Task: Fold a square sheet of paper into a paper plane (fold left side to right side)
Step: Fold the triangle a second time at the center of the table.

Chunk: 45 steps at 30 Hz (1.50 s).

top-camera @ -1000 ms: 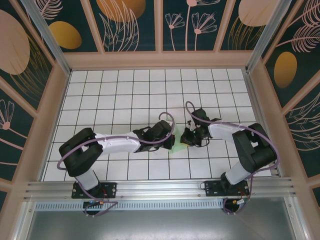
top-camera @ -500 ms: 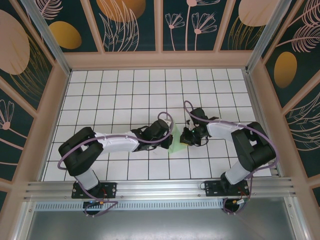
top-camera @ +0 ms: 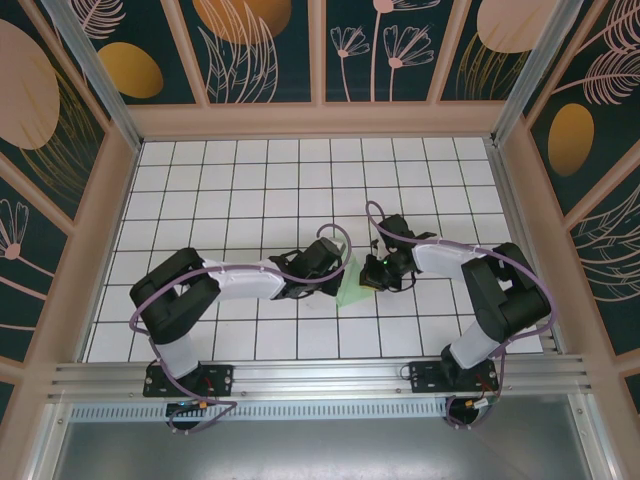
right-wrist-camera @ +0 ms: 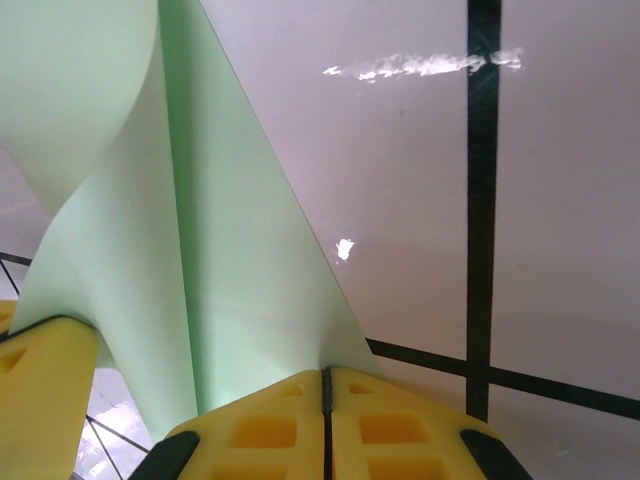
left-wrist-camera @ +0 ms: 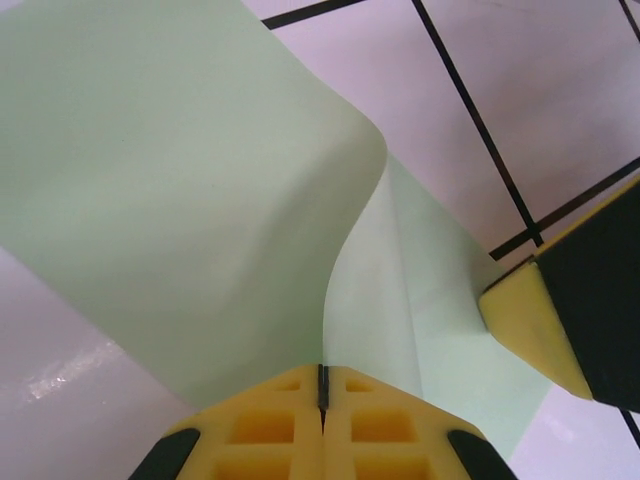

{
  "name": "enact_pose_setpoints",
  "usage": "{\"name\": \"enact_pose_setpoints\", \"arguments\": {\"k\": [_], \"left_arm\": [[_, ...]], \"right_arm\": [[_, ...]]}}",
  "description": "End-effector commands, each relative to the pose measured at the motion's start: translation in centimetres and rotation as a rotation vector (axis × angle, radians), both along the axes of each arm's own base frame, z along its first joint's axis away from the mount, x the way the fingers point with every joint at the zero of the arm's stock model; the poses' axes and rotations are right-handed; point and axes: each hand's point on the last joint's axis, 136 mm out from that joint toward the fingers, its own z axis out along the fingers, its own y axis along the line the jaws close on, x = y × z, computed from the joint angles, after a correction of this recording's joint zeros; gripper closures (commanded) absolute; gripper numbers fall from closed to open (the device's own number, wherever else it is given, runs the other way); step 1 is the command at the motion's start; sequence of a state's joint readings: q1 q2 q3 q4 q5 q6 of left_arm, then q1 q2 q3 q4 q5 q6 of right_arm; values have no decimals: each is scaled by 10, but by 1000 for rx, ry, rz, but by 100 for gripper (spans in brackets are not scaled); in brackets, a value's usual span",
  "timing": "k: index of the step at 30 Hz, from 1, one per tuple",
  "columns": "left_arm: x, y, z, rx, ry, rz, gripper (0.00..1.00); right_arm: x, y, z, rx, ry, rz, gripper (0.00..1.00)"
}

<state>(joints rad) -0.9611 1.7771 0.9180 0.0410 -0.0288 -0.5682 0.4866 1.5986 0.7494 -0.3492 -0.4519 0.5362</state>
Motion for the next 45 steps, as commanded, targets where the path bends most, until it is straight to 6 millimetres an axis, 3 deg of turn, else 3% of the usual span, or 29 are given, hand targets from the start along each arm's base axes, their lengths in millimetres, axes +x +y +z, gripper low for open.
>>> {"name": "enact_pose_setpoints", "arguments": {"k": [1,29,39,45], "left_arm": [[8,3,-2,43,-19,4,93],[10,4,-21,80,3,15,92],[4,6,-37,92,45,8,92],[2,8,-40,102,49,9,92]], "right_arm": [[-10,-13,-18,-101,40,11,90],[-9,-13,-17,-112,35,23,90],[10,-2,9,-55,-56,30,84],[24,-8,31,-40,-120,-6,79]]}}
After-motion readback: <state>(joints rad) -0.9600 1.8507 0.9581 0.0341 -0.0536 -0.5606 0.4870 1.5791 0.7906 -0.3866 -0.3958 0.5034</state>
